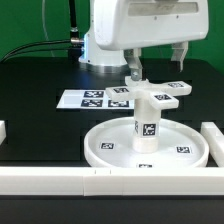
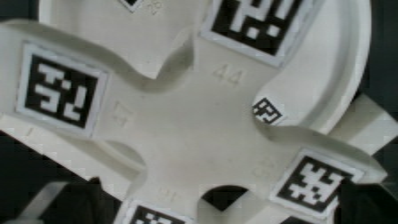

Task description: Assemble round table

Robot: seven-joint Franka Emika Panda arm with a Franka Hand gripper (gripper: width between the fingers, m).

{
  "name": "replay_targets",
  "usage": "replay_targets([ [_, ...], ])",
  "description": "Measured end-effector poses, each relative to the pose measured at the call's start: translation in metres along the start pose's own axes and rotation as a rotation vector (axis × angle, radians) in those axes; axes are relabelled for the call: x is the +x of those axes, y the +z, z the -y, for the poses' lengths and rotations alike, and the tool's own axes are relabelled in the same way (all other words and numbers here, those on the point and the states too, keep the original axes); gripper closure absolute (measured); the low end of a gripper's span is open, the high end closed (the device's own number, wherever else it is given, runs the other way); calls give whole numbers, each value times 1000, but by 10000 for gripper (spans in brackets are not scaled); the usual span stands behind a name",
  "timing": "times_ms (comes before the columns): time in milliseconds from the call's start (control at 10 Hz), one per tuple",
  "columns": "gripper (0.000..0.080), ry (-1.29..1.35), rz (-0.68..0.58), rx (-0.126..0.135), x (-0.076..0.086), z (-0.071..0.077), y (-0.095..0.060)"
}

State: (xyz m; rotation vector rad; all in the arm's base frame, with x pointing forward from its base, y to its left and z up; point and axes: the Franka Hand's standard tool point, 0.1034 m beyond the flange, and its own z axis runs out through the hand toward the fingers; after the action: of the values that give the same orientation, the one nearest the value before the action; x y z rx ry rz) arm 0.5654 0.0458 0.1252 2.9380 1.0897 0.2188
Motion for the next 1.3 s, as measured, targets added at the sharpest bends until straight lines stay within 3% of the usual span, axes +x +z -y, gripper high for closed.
replay_targets([
  [600, 151, -417, 25, -5, -6, -6, 6],
  [1300, 151, -402, 43, 9, -12, -6, 19],
])
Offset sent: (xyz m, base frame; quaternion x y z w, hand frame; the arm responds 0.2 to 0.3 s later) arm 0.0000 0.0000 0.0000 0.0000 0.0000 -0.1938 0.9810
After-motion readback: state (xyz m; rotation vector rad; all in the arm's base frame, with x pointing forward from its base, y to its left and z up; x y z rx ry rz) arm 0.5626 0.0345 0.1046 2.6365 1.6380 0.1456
